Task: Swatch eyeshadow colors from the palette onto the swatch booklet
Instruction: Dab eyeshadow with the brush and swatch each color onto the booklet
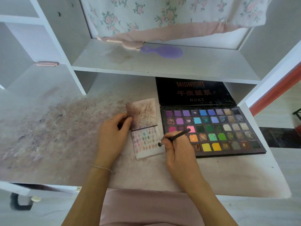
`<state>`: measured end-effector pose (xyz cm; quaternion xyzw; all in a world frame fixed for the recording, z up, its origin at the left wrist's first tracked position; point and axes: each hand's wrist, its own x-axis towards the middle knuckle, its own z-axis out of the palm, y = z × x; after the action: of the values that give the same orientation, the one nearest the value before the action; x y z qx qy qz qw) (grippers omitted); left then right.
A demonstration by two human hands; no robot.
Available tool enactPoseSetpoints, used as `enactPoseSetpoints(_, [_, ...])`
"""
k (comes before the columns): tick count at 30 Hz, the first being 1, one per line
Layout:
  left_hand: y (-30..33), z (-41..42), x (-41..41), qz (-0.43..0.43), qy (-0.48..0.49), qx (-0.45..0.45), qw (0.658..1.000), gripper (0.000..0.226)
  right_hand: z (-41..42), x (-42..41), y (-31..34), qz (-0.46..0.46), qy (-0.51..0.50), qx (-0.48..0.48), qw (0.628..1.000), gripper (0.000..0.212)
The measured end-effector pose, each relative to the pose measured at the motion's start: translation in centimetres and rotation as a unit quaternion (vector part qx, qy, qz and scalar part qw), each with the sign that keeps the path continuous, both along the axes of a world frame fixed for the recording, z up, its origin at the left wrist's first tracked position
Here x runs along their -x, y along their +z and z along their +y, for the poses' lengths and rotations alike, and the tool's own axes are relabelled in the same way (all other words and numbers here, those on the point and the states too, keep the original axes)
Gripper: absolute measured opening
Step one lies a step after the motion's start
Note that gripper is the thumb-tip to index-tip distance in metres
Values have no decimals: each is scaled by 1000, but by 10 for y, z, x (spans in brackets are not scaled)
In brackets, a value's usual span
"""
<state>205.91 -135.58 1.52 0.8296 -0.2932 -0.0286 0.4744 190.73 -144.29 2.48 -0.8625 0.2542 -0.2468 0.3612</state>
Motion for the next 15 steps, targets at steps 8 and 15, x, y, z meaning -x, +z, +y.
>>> enactPoseSetpoints(8, [0,0,0,8,0,12,1000,14,0,1,-2,-26,-8,-12,1000,21])
enactPoseSetpoints(15, [0,1,0,3,-1,8,1000,13,-7,21,-6,-121,-55,-29,991,13])
